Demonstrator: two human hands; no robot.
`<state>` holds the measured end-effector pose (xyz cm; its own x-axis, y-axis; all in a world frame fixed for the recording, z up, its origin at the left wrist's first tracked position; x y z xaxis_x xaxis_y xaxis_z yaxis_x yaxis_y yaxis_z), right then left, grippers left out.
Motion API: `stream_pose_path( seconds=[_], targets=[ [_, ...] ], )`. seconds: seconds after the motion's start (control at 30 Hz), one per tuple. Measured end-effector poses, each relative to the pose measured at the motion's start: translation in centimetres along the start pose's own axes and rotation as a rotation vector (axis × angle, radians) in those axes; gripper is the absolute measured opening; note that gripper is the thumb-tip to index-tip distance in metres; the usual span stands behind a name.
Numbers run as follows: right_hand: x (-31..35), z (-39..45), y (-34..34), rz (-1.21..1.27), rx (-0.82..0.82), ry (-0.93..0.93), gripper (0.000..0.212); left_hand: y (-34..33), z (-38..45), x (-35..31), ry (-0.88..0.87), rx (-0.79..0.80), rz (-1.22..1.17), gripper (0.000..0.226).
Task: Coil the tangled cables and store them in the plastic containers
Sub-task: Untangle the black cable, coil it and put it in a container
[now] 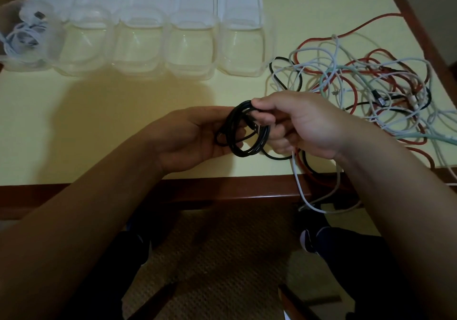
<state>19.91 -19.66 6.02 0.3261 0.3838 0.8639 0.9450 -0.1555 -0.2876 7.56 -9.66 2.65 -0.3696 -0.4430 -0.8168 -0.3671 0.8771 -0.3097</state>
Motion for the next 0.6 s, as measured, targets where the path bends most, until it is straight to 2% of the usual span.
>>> stream_pose_path(
  seconds=[0.07,0.17,0.3,0.4,0.53,0.6],
  targets=[
    [0.0,0.0,0.4,-0.013,-0.056,0.01,0.044,0.0,-0.2,-0.4,-0.006,0.016,-0.095,0.034],
    [-0.4,0.2,0.7,-0.018,-0.104,-0.006,0.045,-0.5,-0.5,-0.8,-0.125,0.047,0.032,0.039],
    [-1.3,0.6,0.1,-0.035,-0.073,-0.068,0.047,0.0,-0.7,-0.6,-0.315,-0.275,0.423,0.034],
    [-1.2,0.6,0.4,0.017,-0.088,-0.066,0.045,-0.1,-1.4,-1.2,-0.517,-0.401,0.716,0.033],
    [-0.5,0.4,0.4,0.056,-0.082,-0.053,0.042,-0.1,-2.4,-1.8,-0.739,-0.619,0.865,0.037],
    [-0.4,0.5,0.3,0.067,-0.091,-0.044,0.043,-0.5,-2.8,-2.1,-0.88,-0.674,0.938,0.033]
  ],
)
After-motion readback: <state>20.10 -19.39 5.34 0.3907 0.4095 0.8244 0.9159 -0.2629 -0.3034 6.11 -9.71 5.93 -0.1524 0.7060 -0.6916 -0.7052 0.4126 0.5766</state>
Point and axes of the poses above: each hand's wrist, its own z-axis towards the middle knuckle, its own y-axis out of the back of the hand, x = y × z, the point moved 5 cm from there along z, towards the middle knuckle, and after that the axes turned 13 degrees about z, right-handed, at the moved point
